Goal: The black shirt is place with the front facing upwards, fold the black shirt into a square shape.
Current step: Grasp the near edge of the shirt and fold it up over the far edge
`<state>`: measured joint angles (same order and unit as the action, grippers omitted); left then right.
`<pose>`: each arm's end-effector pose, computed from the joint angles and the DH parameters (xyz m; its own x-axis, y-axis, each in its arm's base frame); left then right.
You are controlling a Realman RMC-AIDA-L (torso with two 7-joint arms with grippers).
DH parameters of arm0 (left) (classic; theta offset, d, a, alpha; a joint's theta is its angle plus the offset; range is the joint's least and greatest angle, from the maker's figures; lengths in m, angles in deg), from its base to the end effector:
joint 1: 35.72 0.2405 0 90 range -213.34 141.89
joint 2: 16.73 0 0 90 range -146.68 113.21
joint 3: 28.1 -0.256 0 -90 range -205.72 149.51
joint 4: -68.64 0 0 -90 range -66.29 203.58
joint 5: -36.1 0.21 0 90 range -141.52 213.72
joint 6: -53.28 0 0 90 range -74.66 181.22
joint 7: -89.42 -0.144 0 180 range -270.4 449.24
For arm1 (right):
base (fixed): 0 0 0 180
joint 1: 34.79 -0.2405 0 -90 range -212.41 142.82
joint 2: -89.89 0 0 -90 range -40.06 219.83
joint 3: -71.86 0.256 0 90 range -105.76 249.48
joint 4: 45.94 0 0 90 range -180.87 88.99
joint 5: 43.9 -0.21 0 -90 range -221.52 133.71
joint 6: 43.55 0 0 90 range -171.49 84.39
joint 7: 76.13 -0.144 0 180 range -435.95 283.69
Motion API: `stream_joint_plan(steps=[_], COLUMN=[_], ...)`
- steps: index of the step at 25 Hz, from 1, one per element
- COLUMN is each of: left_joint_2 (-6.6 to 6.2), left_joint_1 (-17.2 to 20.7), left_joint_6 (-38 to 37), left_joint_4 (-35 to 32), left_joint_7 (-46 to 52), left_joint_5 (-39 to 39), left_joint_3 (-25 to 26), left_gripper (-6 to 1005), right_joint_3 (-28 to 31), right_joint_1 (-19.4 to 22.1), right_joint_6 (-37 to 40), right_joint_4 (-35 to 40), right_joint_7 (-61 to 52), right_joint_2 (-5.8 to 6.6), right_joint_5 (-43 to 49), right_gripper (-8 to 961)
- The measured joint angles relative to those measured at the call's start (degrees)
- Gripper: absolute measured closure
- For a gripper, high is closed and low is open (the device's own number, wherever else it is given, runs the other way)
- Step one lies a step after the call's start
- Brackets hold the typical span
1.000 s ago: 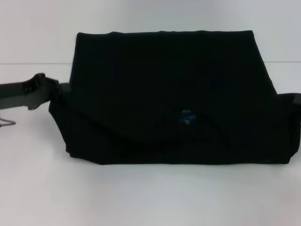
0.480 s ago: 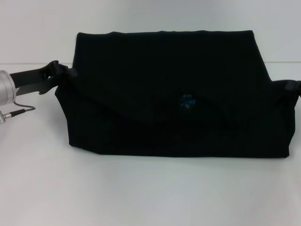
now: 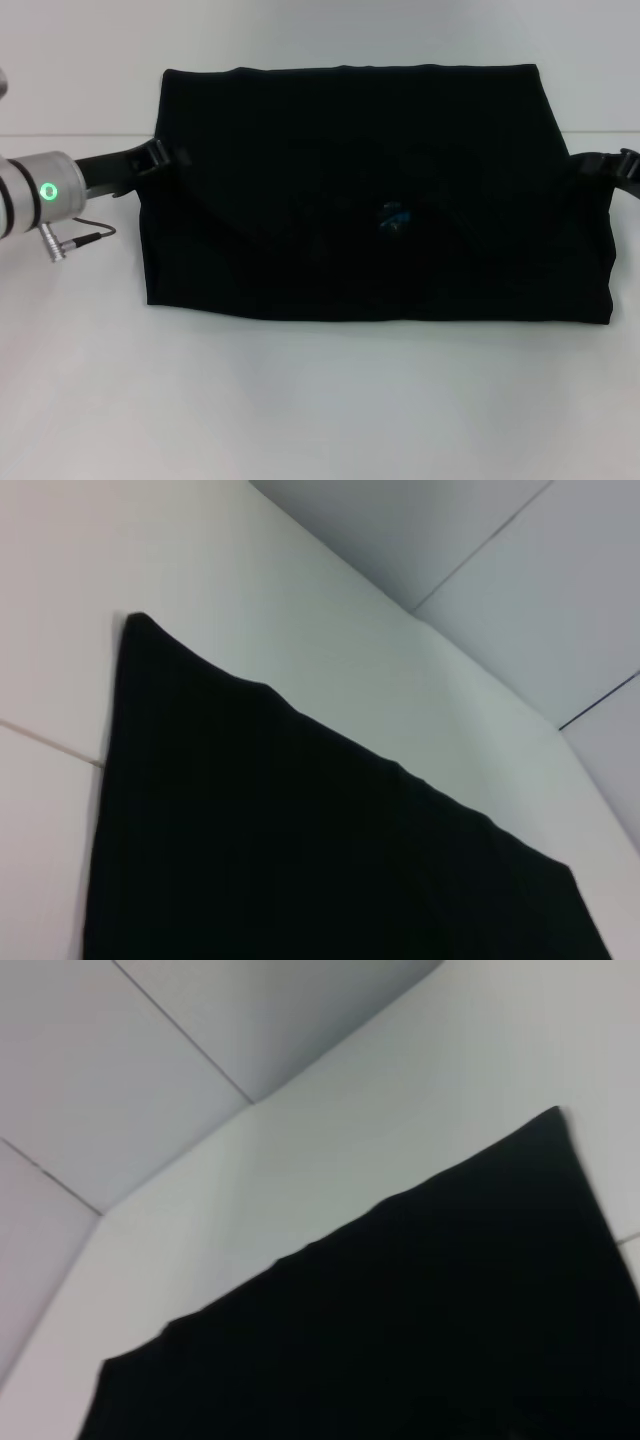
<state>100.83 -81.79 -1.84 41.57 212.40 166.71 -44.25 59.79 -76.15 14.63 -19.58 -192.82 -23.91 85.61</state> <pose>-0.2760 0.4366 0.0183 0.1296 0.6754 0.7260 0.9905 -0.1229 -0.0625 0.3175 0.4185 0.0530 0.1492 -0.6280 -0.7637 -0.9887 -0.1068 -0.1054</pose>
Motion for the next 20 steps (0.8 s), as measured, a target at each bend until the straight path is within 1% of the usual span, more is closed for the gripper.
stream_joint_plan(steps=[3, 5, 7, 10, 13, 15, 20], left_joint_2=[0.98, 1.57, 1.72, 1.75, 1.77, 1.71, 0.58], left_joint_1=[-0.3, -0.4, -0.5, -0.5, -0.3, 0.0, 2.1], left_joint_6=[2.1, 3.4, 4.3, 5.2, 5.2, 5.2, 2.6], left_joint_4=[0.1, 0.1, 0.3, 0.5, 0.5, 0.6, 0.6], left_joint_7=[-0.6, -0.7, -0.8, -1.4, -2.2, -2.3, -1.2], left_joint_5=[-0.4, -1.4, -1.9, -2.2, -2.6, -2.8, -2.7], left_joint_3=[-0.4, -0.4, -0.4, -0.5, -0.5, -0.5, -0.5], left_gripper=[998, 998, 997, 925, 851, 798, 666], right_joint_3=[-1.9, -3.0, -3.5, -3.9, -4.4, -4.7, -4.7], right_joint_1=[-0.6, -0.9, -1.2, -1.3, -1.2, -0.8, 1.1], right_joint_6=[-4.2, -6.1, -7.2, -7.8, -8.0, -7.7, -5.7], right_joint_4=[-0.3, -0.4, -0.4, -0.4, -0.4, -0.4, -0.3], right_joint_7=[0.1, 0.7, 2.1, 3.1, 3.2, 3.2, 2.7], right_joint_2=[-1.02, -1.44, -1.73, -1.89, -1.74, -1.58, -1.13], right_joint_5=[0.0, 0.0, 0.0, 0.0, 0.0, 0.0, 0.0], right_gripper=[796, 795, 793, 791, 789, 704, 496])
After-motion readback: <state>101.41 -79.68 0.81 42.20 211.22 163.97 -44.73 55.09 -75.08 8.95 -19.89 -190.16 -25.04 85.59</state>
